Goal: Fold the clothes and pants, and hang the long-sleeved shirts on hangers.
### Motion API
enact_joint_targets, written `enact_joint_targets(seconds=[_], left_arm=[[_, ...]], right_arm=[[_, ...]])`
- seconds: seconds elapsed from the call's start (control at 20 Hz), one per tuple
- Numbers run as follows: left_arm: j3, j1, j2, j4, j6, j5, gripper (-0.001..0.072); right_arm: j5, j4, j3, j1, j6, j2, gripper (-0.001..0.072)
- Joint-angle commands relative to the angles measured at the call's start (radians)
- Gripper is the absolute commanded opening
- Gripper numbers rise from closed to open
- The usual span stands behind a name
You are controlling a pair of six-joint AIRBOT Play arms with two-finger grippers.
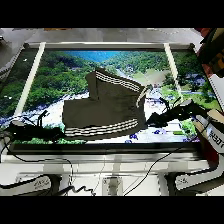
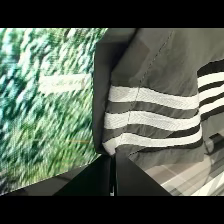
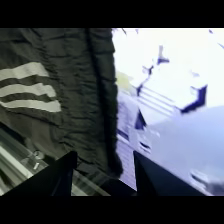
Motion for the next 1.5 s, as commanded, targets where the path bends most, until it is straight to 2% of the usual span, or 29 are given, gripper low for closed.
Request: enact_joint_targets(seconds=[0.0, 0.05, 0.15, 0.2, 0.25, 0.4, 0.5, 0.7, 0.85, 0.95, 1.05, 1.2, 1.3, 1.45], left_arm=[[-0.001, -0.002, -0.001, 0.005, 0.004, 0.007, 0.0012], [-0.001, -0.002, -0.001, 0.004, 0.004, 0.003, 0.0012], [0.000, -0.002, 0.000, 0.004, 0.004, 0.002, 0.0011], [0.005, -0.002, 0.001, 0.004, 0.004, 0.000, 0.0011], [0.016, -0.002, 0.003, -0.004, 0.005, -0.013, 0.0011], [0.098, -0.002, 0.031, -0.082, 0.005, -0.087, 0.0010], [0.182, -0.002, 0.081, -0.152, 0.010, -0.126, 0.0010], [0.391, -0.002, 0.274, -0.405, 0.050, -0.125, 0.0009], [0.559, -0.001, 0.453, -0.531, 0.084, -0.072, 0.0010], [0.645, -0.001, 0.583, -0.533, 0.084, 0.074, 0.0010], [0.672, -0.001, 0.724, -0.533, 0.084, 0.301, 0.0010], [0.672, -0.001, 0.904, -0.435, 0.083, 0.560, 0.0010], [0.672, -0.001, 0.983, -0.352, 0.084, 0.599, 0.0011], [0.671, -0.001, 1.016, -0.277, 0.083, 0.598, 0.0010]], right_arm=[[0.006, 0.026, -0.005, 0.028, 0.024, -0.045, 0.0408], [0.003, 0.035, -0.007, 0.043, 0.007, -0.057, 0.0395], [-0.005, 0.048, 0.005, 0.058, -0.049, -0.055, 0.0200], [-0.005, 0.061, 0.019, 0.058, -0.052, -0.048, 0.0141], [-0.003, 0.064, 0.040, 0.058, -0.055, -0.036, 0.0097], [-0.002, 0.077, 0.125, 0.059, -0.056, 0.043, 0.0027], [-0.006, 0.108, 0.186, 0.060, -0.068, 0.127, 0.0027], [-0.005, 0.196, 0.306, 0.098, -0.073, 0.344, 0.0026], [-0.030, 0.261, 0.391, 0.158, -0.072, 0.515, 0.0027], [-0.080, 0.308, 0.439, 0.197, -0.060, 0.629, 0.0027], [-0.140, 0.357, 0.460, 0.233, -0.024, 0.738, 0.0027], [-0.185, 0.428, 0.459, 0.301, 0.064, 0.866, 0.0027], [-0.215, 0.464, 0.459, 0.367, 0.091, 0.924, 0.0027], [-0.296, 0.428, 0.458, 0.444, 0.104, 0.956, 0.0026]])
